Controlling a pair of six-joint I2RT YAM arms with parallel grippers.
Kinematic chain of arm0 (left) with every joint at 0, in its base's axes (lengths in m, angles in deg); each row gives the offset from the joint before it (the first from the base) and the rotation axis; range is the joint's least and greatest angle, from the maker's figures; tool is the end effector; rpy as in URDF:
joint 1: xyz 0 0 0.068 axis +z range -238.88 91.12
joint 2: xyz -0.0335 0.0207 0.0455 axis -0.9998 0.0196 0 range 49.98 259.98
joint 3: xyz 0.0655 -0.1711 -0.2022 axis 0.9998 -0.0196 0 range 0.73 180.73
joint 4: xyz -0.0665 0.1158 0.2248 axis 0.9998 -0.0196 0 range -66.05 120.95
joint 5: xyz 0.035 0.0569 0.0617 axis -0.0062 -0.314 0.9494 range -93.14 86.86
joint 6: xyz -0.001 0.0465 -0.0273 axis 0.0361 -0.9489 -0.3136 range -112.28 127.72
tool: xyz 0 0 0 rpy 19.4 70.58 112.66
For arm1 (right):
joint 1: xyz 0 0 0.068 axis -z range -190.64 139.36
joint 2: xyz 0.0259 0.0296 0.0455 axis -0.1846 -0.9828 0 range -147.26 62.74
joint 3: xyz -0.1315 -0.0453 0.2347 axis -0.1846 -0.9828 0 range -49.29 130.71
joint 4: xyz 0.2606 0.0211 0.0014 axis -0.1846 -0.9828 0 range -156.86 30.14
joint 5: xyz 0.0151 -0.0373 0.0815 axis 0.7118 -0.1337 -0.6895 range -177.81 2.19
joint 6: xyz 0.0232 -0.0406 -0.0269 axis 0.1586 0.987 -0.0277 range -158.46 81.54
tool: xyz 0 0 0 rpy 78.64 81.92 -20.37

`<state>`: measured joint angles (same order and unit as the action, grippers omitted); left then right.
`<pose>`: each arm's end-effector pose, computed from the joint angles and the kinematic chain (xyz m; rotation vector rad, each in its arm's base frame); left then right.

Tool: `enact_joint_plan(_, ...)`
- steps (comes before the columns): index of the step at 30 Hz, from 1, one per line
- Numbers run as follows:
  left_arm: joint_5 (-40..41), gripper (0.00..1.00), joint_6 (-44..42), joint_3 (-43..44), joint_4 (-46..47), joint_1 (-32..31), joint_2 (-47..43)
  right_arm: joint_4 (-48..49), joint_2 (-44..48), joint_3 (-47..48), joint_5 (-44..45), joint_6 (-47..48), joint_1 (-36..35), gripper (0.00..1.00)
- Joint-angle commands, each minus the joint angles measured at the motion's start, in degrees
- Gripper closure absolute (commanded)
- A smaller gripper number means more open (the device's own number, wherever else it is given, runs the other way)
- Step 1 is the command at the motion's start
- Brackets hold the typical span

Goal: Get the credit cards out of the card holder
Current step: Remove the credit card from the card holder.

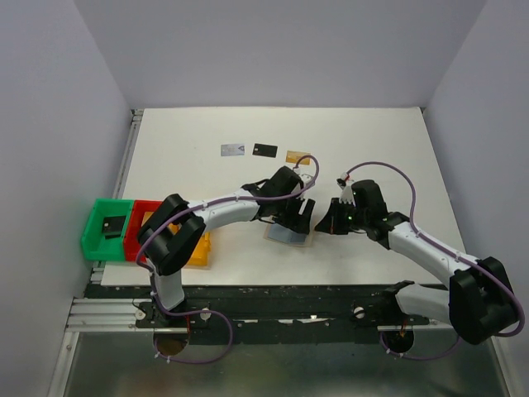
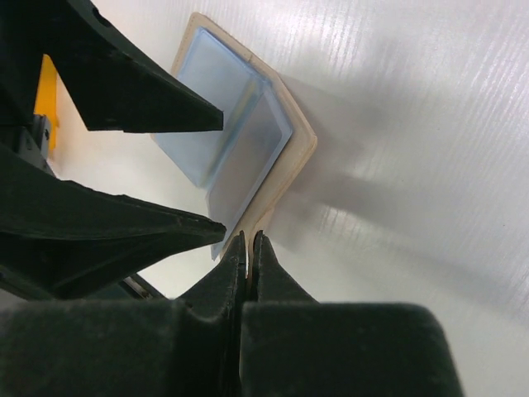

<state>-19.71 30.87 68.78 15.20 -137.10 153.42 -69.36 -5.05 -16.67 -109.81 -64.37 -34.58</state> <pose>0.2480 -0.2930 0.1931 0.7015 2.5335 -0.8508 0.2058 0.1061 0.1906 -0.1564 2.4456 0.8606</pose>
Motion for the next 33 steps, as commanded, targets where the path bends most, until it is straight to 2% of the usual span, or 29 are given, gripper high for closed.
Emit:
enact_joint_plan(1, -0.91, 0.2, -1.01, 2.0, -1.21, -0.73, 1.41, 2.29, 1.52, 1.04, -1.82, -0.45, -0.4, 1.0)
enact_joint_plan(14, 0.23, 0.2, -1.01, 2.44, -2.18, -1.17, 2.12, 3.08, 1.34, 0.07, -2.08, -0.81, -0.4, 1.0)
enact_joint_plan(33, 9.81, 0.22, 2.07, -1.52, -2.09, -1.17, -2.89, 4.05, 1.17, -1.6, -1.55, -0.63, -0.4, 1.0)
